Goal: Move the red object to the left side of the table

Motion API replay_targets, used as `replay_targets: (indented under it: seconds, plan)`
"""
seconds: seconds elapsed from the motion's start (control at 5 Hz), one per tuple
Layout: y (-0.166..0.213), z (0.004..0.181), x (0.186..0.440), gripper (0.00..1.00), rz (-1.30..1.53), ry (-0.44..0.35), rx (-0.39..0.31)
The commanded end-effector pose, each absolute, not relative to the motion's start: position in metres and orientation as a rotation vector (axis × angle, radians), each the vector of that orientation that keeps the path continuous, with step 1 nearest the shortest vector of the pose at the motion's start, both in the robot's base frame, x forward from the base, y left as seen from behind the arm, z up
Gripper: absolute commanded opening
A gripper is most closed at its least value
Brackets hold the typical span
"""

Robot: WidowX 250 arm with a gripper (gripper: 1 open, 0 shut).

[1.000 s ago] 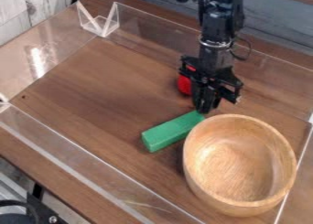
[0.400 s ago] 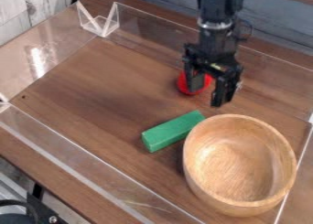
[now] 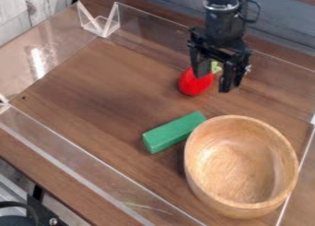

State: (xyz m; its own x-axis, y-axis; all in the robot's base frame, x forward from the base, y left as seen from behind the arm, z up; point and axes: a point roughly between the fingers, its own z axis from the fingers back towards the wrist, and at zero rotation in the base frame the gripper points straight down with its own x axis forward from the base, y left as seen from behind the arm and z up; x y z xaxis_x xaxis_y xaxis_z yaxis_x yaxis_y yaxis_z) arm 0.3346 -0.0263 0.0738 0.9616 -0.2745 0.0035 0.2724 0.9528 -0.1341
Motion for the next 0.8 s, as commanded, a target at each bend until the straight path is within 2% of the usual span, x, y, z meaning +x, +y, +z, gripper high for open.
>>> replay_targets:
  seconds: [0.0,0.6]
  plan:
    - [-0.018,0.078,0.349,1.0,-0.282,-0.038,-0.119]
    - [-0.023,0.045,0.354,1.0,-0.419,-0.013,-0.108]
